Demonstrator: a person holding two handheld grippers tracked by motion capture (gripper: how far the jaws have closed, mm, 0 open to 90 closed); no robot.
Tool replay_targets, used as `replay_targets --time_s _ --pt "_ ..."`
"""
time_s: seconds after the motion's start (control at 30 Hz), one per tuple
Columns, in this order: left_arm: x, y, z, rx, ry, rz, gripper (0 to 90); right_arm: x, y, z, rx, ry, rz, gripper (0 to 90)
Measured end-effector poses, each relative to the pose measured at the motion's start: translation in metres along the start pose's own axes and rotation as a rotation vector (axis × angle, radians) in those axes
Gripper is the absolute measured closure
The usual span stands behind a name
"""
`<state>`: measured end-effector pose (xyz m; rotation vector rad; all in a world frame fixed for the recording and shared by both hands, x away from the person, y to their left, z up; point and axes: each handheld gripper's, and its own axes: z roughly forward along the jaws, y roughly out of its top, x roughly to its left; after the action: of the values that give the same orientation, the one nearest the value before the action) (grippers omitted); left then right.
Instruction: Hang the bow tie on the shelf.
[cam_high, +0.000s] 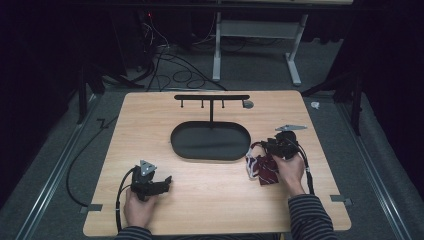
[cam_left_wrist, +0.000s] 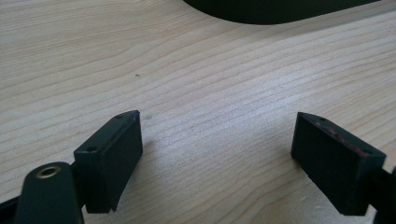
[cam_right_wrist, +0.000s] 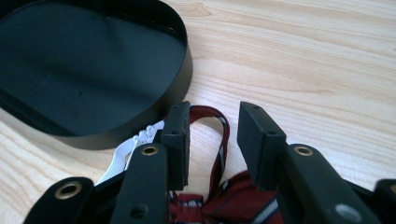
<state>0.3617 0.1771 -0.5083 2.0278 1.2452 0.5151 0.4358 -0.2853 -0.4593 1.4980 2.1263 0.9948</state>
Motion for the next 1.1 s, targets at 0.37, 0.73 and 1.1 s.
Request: replay_targets --time_s 0.37,0.73,1.1 --pt "0.0 0.0 0.0 0.0 0.0 0.0 16.9 0.001 0.004 0.022 0.044 -0.009 -0.001 68.4" --pt "0.0 0.0 0.0 0.0 0.0 0.001 16.9 0.004 0.01 0.035 0.082 -0.024 -0.009 71.7" --pt "0.0 0.0 0.0 0.0 0.001 0.001 16.9 0.0 0.009 0.041 0.098 -0.043 -0.007 72.5"
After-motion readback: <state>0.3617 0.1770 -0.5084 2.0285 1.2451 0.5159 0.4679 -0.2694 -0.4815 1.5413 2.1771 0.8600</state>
